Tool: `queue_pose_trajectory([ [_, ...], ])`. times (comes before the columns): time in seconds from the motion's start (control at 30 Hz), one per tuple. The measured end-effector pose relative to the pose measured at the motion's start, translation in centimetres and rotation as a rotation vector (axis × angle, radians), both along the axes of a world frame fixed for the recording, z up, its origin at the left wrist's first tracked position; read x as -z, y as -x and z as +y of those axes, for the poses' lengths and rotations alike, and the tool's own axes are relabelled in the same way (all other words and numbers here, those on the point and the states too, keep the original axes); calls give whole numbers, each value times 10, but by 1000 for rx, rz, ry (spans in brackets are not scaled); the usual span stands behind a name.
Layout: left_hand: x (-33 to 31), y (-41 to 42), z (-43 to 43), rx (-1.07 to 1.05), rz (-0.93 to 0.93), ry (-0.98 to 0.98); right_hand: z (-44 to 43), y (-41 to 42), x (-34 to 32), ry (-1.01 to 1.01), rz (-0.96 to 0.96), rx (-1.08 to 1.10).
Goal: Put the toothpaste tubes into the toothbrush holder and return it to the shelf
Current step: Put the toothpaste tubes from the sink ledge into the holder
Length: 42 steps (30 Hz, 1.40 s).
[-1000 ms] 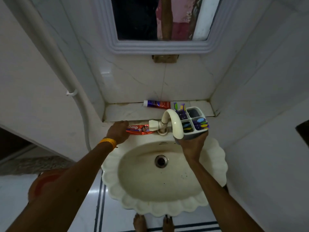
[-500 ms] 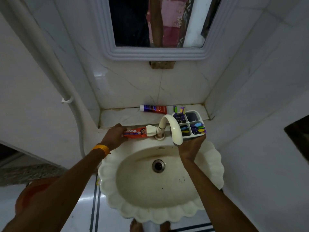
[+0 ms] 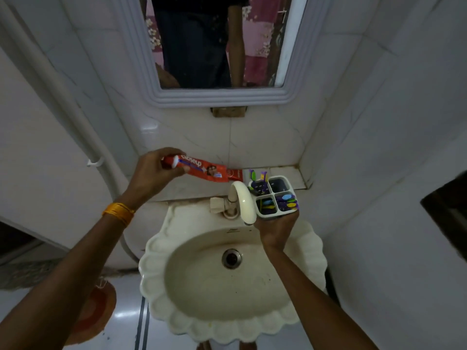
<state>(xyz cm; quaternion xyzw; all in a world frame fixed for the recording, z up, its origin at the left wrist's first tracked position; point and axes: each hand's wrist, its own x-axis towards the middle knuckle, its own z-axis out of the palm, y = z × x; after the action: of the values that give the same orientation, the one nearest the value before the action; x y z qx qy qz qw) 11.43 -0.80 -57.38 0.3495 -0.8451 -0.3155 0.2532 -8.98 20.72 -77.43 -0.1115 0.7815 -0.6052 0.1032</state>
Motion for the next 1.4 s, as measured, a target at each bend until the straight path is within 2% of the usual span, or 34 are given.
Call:
queue_pose_trajectory([
  [0.1, -29, 19, 20, 54, 58, -35, 5, -1, -2, -28, -32, -27],
  [0.2, -49, 46, 45, 134, 15, 38, 1, 3, 6, 46, 14, 19],
  [0.43, -51, 123, 99, 210, -352, 223, 6, 2, 2, 32, 135, 22],
  [0.57, -39, 149, 116, 218, -438, 234, 3, 14, 10, 46, 90, -10],
  [0.7, -29, 165, 124, 197, -417, 174, 7, 9, 0, 64, 116, 16],
  [0.83, -22, 172, 128, 120, -291, 104, 9, 8, -6, 95, 129, 28],
  [1.0, -6, 175, 136, 39, -173, 6, 11, 6, -5, 19, 106, 19],
  [1.23, -5, 160, 138, 64, -284, 55, 14, 5, -2, 66, 82, 16],
  [1.4, -15, 153, 133, 32, -263, 99, 11, 10, -5, 49, 122, -4],
])
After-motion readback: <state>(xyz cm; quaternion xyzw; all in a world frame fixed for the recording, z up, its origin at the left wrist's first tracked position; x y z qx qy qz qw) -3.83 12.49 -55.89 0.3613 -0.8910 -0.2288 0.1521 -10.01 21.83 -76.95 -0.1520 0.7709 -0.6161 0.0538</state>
